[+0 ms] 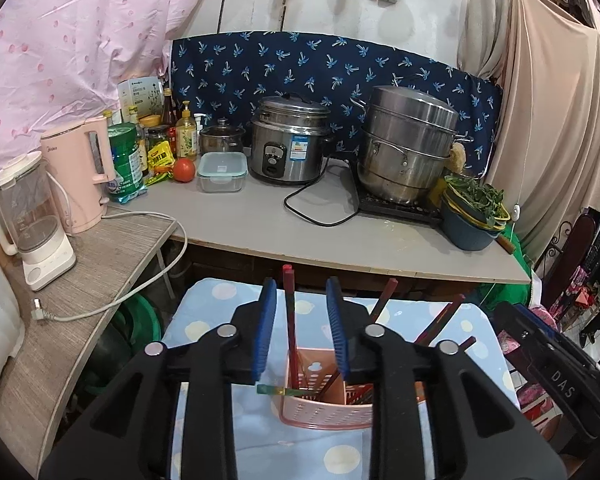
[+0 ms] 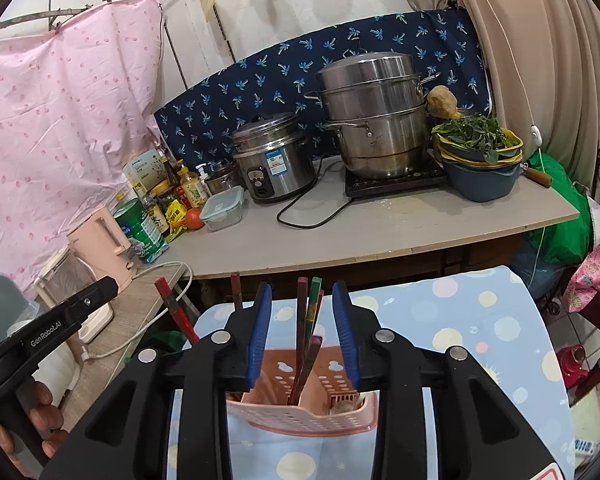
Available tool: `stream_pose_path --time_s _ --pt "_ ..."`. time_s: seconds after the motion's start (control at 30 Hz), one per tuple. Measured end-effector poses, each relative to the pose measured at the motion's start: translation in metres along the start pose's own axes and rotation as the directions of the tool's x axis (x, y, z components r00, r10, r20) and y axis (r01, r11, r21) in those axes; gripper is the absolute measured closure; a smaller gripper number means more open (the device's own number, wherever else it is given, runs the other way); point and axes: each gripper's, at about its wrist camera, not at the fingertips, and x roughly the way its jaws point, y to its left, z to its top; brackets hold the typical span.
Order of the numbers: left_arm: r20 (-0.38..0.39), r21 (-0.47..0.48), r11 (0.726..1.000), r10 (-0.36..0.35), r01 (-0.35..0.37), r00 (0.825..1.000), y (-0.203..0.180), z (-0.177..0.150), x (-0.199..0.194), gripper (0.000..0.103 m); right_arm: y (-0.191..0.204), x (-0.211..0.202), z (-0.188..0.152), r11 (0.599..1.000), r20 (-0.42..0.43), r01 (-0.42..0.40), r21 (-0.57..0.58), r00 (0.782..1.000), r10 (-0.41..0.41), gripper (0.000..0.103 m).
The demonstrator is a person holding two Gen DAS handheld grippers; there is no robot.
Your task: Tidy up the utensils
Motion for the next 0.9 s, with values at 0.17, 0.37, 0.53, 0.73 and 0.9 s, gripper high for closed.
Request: stream_pose_path --time_s 0.17,0.37,0.53,0.73,0.9 --pt "-0.004 0.020 1.000 0.020 -0.019 1.000 0.001 -0.012 -0.012 0.067 0.005 -0.014 -0.012 0.999 -0.008 0.010 -0.031 1.000 -0.010 0.060" --pt "-0.008 0.044 0.997 0.057 -0.057 0.998 -0.001 -0.034 -0.025 0.052 0.005 -0.031 -0.038 0.999 -0.043 0.011 -0.041 0.999 -0.012 0.054" --pt "-0.028 0.060 0.996 0.063 -0.061 0.998 -0.002 -0.054 -0.037 0.051 0.000 -0.044 -0.059 1.000 -0.073 0.018 -0.019 0.997 -0.019 0.049" --pt "-0.035 0.082 0.992 0.095 -0.092 0.995 -0.005 -0.078 -0.051 0.037 0.002 -0.060 -0.084 0.998 -0.093 0.048 -0.049 0.994 -0.053 0.039" --pt "-0.056 0.082 0.991 0.108 -0.103 0.993 -0.004 -0.095 -0.059 0.030 0.010 -0.074 -0.100 0.990 -0.085 0.082 -0.118 0.992 -0.092 0.033"
